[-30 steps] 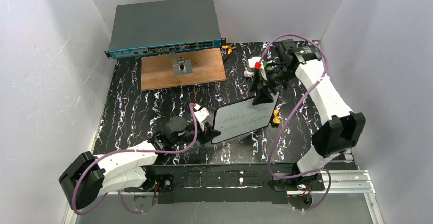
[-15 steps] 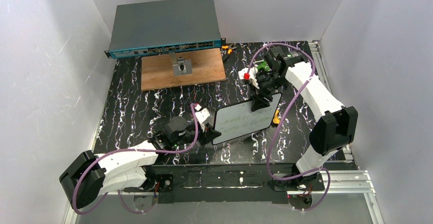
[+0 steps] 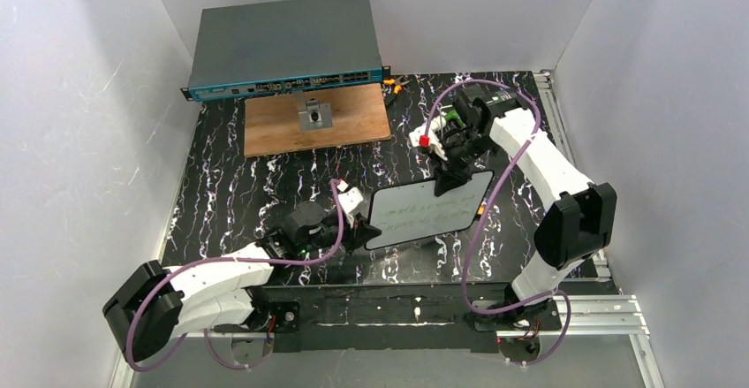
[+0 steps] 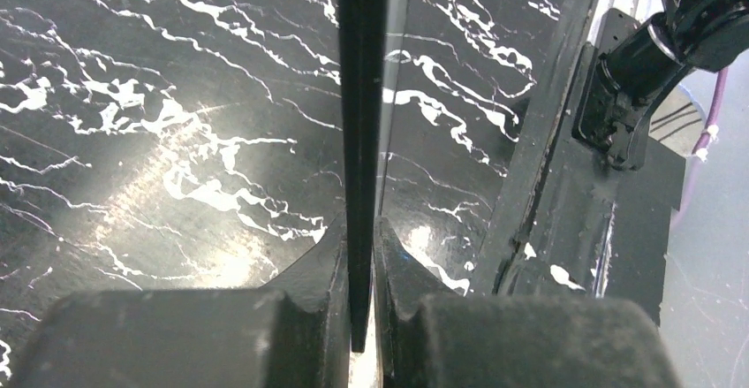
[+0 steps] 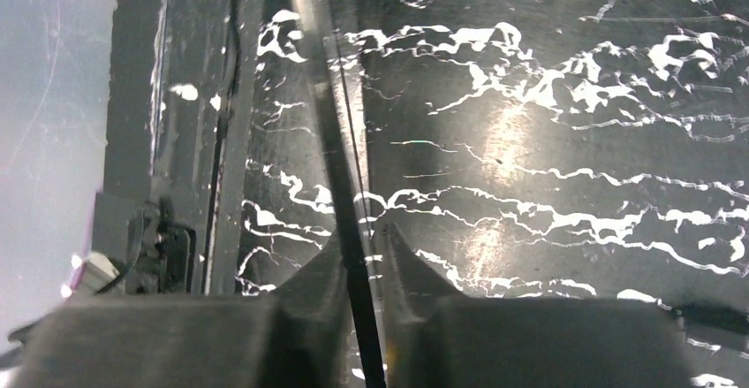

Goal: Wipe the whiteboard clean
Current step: Move the whiteboard eraser to the center of the board.

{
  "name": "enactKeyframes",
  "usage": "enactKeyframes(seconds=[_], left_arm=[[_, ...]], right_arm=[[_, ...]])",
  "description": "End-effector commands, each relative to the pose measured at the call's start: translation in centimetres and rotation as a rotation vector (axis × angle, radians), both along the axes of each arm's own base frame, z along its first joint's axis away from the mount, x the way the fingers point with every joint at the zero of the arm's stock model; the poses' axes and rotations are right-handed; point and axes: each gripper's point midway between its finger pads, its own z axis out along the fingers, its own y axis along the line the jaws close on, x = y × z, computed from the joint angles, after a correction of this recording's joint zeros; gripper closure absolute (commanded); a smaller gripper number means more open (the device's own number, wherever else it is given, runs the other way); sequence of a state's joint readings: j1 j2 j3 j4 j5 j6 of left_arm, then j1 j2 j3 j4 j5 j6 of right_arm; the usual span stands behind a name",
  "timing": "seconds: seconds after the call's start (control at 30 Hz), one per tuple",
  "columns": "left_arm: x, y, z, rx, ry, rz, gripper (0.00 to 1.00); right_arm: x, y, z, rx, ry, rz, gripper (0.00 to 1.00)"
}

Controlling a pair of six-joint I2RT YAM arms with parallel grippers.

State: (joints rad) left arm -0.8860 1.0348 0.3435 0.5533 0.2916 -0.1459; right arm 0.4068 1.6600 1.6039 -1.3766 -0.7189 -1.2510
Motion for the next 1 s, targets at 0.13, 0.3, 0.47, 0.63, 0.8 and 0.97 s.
enactKeyframes(seconds=[0.13,0.3,0.47,0.63,0.8,0.97], left_arm=[[0.4,-0.6,2.6,-0.064,-0.029,0.009,0.95],[0.3,-0.3,3.7,-0.093,-0.014,0.029,0.42],[0.8,0.9,6.1,-0.152,-0.06,0.101,0.17],[0.9,2.8,8.7,-0.192,-0.102,0.171,0.02],[1.0,4.5,9.4,-0.223,-0.094,0.248,0.02],[1.3,4.9,9.2,-0.264,-0.055,0.299,0.02]], right_arm=[[-0.8,0.8,1.1,0.038,0.064,-0.035,0.99],[-0.8,1.1,2.6,0.049,0.099,-0.129,0.99],[-1.3,1.0,4.0,0.06,0.15,-0.221,0.99],[-1.0,-0.6,5.3,0.069,0.173,-0.348,0.99],[-0.4,-3.2,5.8,0.097,0.143,-0.501,0.99],[0.2,-7.1,6.1,0.117,0.175,-0.667,0.99]])
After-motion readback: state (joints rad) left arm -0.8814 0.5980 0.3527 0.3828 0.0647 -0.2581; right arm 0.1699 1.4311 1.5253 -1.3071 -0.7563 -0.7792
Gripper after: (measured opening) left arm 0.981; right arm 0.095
